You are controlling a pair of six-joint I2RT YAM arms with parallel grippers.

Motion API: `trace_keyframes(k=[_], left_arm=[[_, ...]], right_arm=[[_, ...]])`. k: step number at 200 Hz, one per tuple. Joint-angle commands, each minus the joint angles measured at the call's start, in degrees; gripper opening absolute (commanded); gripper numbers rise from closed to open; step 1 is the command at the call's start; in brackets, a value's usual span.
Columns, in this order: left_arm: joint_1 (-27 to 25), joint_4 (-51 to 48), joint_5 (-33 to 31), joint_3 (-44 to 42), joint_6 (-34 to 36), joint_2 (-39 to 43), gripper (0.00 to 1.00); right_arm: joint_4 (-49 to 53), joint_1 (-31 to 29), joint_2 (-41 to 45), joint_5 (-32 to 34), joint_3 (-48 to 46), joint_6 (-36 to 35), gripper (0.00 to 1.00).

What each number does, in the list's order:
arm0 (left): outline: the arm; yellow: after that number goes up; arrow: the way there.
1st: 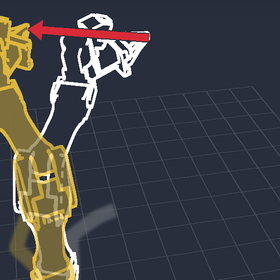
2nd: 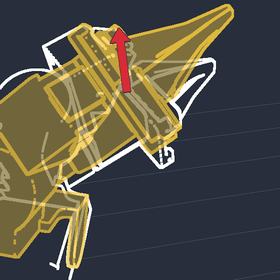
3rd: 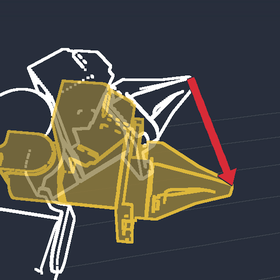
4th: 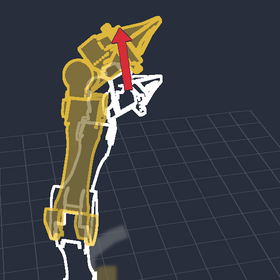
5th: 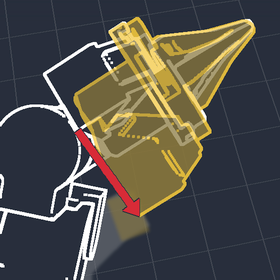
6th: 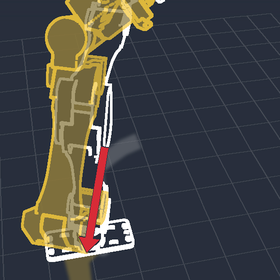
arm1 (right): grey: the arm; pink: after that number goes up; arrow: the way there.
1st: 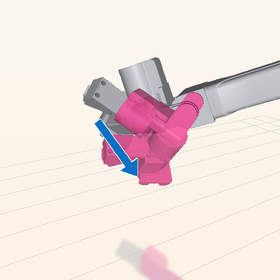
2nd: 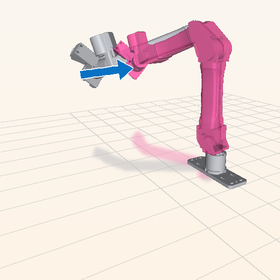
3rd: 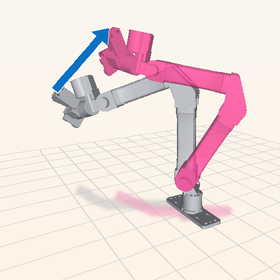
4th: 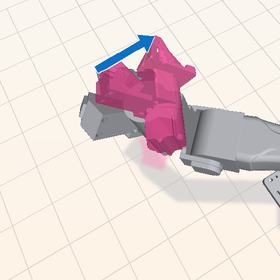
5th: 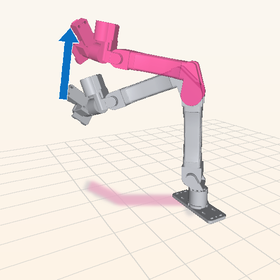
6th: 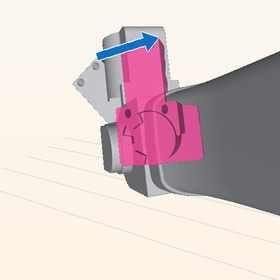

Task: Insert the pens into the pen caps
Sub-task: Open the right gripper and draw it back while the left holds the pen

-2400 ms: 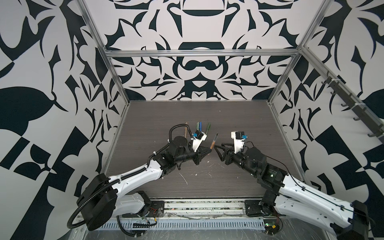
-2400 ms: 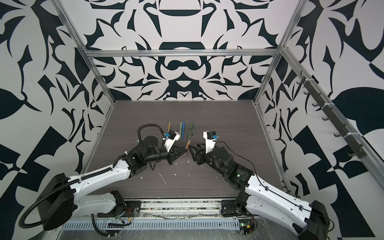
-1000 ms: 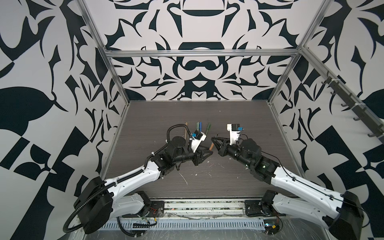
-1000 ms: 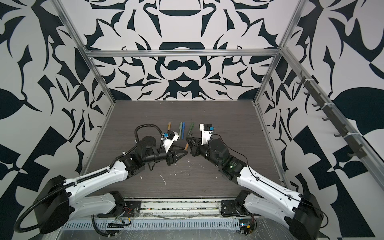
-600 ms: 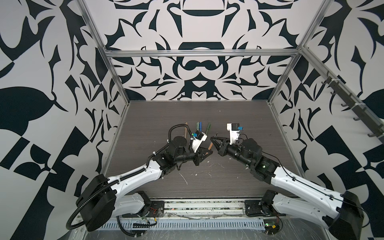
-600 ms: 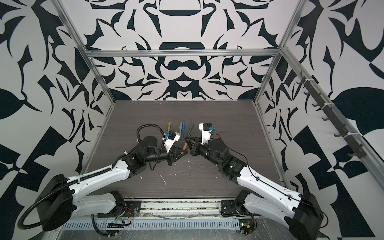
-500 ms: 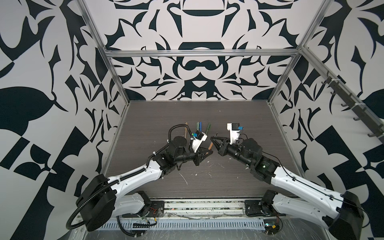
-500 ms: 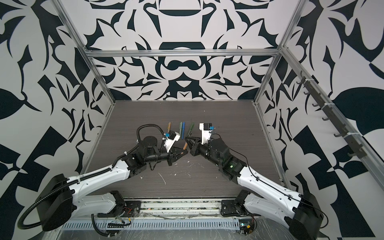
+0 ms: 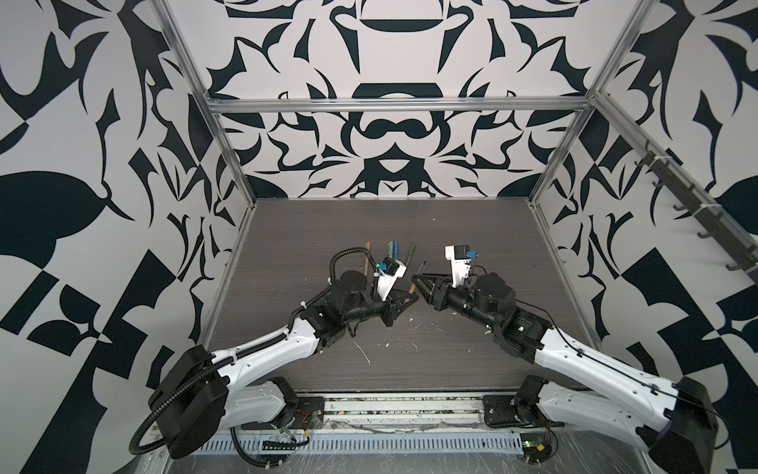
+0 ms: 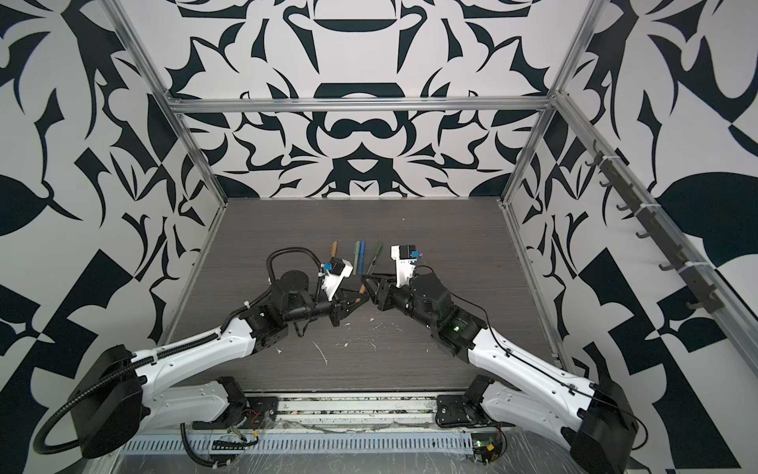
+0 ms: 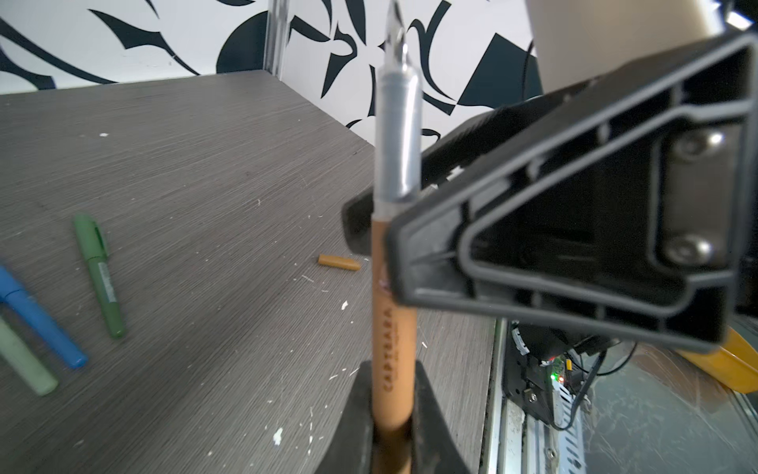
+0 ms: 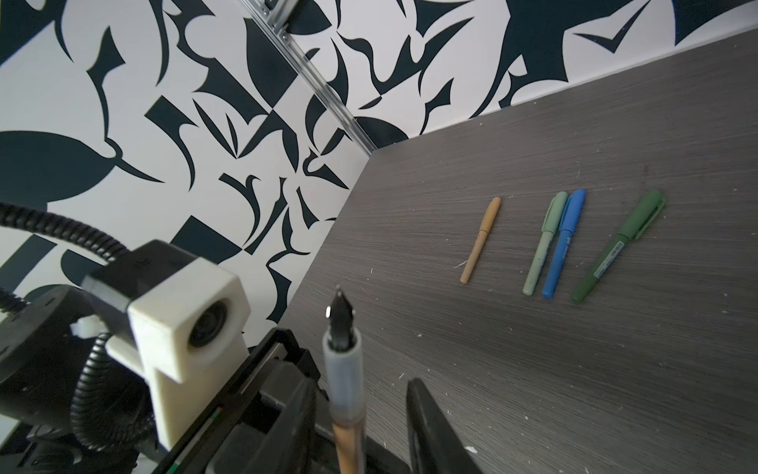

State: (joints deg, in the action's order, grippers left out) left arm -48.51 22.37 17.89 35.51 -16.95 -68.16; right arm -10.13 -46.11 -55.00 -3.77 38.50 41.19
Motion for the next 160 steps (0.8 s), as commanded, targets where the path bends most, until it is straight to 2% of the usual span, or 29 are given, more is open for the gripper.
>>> trace_keyframes(k=[1, 36, 65, 86, 107, 160], left_arm=[[-0.08, 2.41, -5.48, -1.99, -0.28, 2.06, 0.03], [-0.14, -4.05, -10.57, -2.3, -2.19, 6.75, 0.03], [-0.09, -6.02, -12.93, -4.4, -5.38, 11.16, 0.03], [-0.09, -8.5, -15.0, -5.01, -6.52, 13.52, 0.03], [-0.09, -4.79, -16.46, -7.16, -6.89, 15.04, 0.03], [-0.09, -3.34, -16.3, -6.0, -7.46, 12.74, 0.03]], right_arm=[[6.92, -0.03, 2.99, 1.51, 6.0, -0.93, 0.41], [26.6, -0.03, 4.73, 5.48, 13.81, -0.95, 0.41], [36.51, -0.03, 3.84, 8.44, 14.73, 0.83, 0.4], [36.17, -0.03, 2.2, 9.11, 11.18, 4.92, 0.38], [33.33, -0.01, -1.62, 9.55, 8.13, 5.91, 0.36], [30.8, 0.96, -12.94, 11.88, 10.28, -3.85, 0.36]])
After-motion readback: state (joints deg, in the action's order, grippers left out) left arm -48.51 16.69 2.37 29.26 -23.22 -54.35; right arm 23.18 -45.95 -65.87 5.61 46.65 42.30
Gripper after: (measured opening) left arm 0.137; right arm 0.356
